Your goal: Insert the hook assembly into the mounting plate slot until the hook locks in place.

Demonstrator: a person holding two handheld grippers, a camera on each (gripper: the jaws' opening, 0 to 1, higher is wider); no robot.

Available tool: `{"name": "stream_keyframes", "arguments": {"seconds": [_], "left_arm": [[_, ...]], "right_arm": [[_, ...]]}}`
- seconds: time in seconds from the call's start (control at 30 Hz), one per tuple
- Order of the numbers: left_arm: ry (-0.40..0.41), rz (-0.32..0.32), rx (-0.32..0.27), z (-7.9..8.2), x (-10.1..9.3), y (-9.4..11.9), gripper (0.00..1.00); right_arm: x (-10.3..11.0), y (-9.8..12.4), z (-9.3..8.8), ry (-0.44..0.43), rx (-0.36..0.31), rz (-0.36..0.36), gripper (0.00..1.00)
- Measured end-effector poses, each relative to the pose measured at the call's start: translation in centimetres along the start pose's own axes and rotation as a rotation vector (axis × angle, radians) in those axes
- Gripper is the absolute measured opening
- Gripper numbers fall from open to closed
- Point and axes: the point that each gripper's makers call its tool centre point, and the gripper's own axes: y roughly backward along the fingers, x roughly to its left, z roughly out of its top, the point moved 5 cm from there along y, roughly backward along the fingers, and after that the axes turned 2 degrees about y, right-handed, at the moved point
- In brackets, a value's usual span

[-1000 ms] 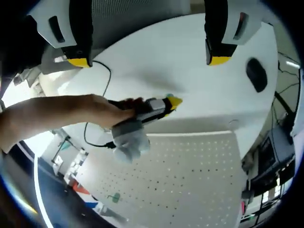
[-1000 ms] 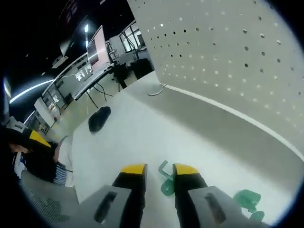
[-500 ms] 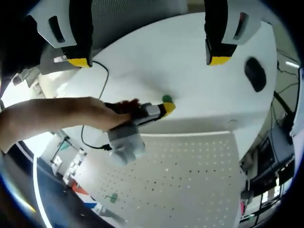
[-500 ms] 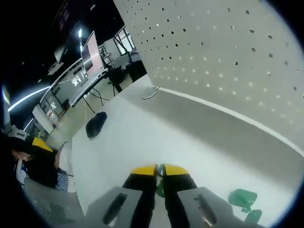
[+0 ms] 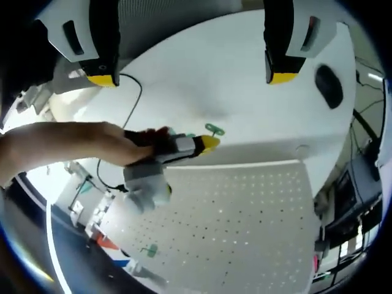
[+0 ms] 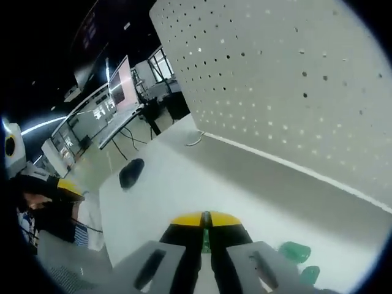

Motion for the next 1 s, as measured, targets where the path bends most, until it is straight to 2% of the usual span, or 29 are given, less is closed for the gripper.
{"name": "stream_keyframes", "arguments": {"seconds": [0.13,0.23,0.33,0.57,0.73,1.0], "left_arm": [[-0.018,-0.001,-0.021,1.0,-0.3,0.2,1.00],[-0.056,-0.017,-0.034,1.9,-0.5,0.4,1.00],[-0.073,-0.001,-0.045,2.6,-0.1,0.7,0.99],[-0.073,0.024,-0.100,4.1,0.1,1.4,0.99],[-0.050,-0.006,-0.123,4.6,-0.8,1.2,0.97],[-0.080,-0.044,-0.145,5.8,-2.8,0.7,0.94]], "right_arm": [[0.2,1.8,1.5,-0.004,-0.064,-0.011,0.00],[0.2,2.8,1.7,-0.029,-0.072,-0.010,0.00],[0.1,4.1,1.9,-0.054,-0.106,-0.031,0.00],[1.5,7.6,3.4,-0.085,-0.197,-0.036,0.00],[3.5,10.8,4.9,-0.103,-0.299,-0.010,0.00],[6.4,14.6,5.5,-0.105,-0.387,0.006,0.00]]}}
